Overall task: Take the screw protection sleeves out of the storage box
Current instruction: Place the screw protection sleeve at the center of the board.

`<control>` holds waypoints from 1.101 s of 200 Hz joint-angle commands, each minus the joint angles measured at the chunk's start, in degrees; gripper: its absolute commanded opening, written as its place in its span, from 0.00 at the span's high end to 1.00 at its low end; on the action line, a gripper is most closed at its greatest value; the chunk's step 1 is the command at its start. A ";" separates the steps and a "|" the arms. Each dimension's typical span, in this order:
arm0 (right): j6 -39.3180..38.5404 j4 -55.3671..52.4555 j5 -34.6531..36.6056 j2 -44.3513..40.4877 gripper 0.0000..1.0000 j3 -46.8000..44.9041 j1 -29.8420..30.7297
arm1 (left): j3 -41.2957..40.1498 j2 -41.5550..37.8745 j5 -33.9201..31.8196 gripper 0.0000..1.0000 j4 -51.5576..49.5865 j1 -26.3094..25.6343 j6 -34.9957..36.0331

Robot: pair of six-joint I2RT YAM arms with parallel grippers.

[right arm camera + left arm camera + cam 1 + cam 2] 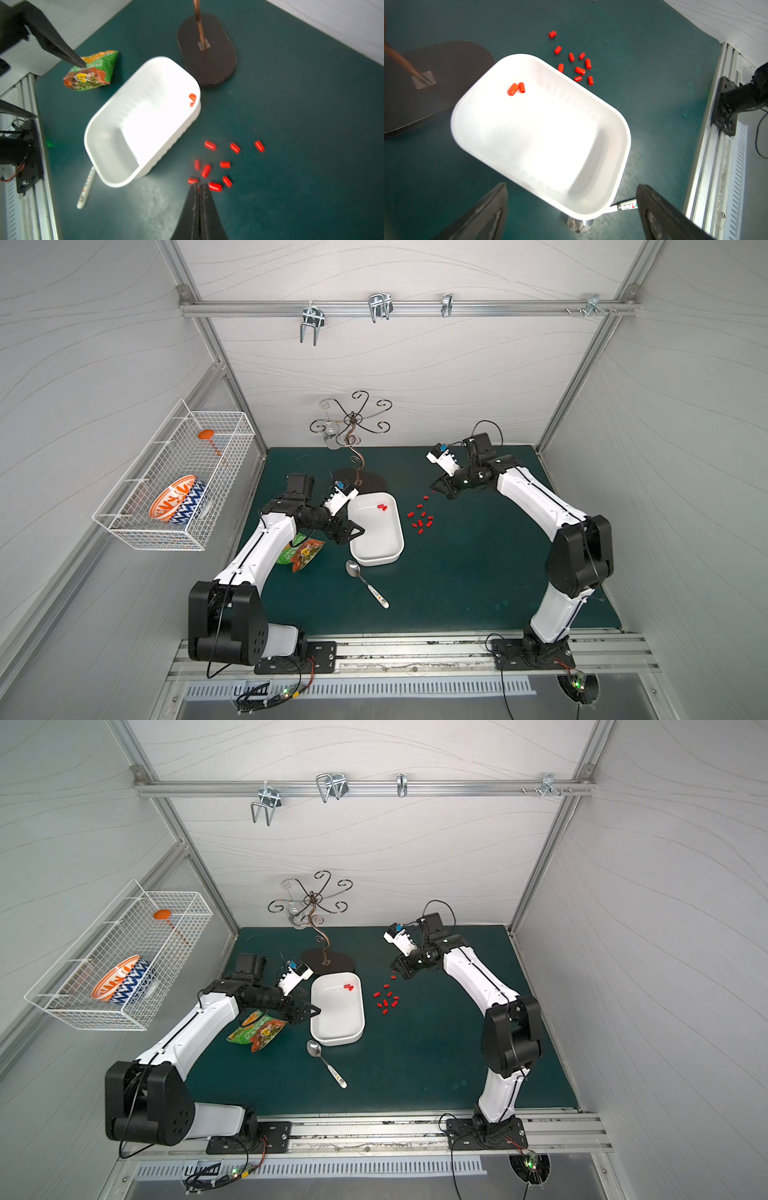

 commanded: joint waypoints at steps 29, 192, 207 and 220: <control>-0.72 3.06 7.49 -0.17 1.00 -7.03 0.92 | -1.61 -1.02 2.19 0.00 8.21 -3.17 -1.28; 1.42 1.27 14.55 21.76 0.75 5.71 3.82 | -3.88 -3.84 0.58 0.01 7.70 -4.12 1.16; 1.37 0.05 13.72 22.03 0.70 6.64 3.41 | -3.85 -3.81 0.37 0.01 7.66 -4.08 1.34; 1.25 -0.08 12.16 20.76 0.67 6.64 2.80 | -3.81 -3.93 0.00 0.01 7.40 -4.08 1.68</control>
